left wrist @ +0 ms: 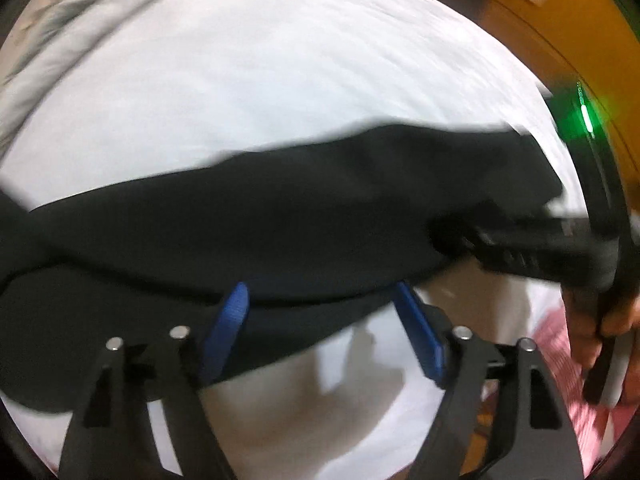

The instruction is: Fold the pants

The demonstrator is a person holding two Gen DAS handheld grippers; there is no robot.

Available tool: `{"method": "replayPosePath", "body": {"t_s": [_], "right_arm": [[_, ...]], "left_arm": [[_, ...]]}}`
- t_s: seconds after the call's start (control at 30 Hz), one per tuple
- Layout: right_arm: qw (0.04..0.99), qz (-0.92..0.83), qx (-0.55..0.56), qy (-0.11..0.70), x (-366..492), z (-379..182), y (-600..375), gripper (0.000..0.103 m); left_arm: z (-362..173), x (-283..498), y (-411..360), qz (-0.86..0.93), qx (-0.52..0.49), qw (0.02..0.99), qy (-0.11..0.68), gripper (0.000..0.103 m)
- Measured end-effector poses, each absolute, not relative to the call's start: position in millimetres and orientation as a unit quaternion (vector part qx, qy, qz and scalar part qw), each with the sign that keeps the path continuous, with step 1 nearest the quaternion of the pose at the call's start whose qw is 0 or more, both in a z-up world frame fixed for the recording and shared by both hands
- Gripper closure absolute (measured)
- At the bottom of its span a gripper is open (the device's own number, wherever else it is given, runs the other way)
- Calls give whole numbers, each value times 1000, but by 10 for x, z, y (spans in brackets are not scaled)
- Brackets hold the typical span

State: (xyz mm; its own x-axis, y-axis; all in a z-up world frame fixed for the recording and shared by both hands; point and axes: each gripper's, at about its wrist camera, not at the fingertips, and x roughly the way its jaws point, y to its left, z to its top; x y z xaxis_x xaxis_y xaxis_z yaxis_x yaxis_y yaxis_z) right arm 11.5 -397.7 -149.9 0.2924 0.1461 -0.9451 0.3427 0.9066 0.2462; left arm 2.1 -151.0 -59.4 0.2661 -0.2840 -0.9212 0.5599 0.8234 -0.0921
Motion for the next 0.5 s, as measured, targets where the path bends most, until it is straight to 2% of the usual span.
{"method": "replayPosePath", "body": {"t_s": [0.1,0.23,0.5], "right_arm": [[783,-84,188,587,134,-1493,-3859,69],[784,-89,189,584,166,-1502,-3836,69],[783,-82,204,582,234,-1522,-3851,69]], "left_arm": [[-551,350,-1101,-187,91,798,566,24],[-641,766,-700,-122,39,784,607,25],[-714,1262,-666,-102,-3,769,631,25]]}}
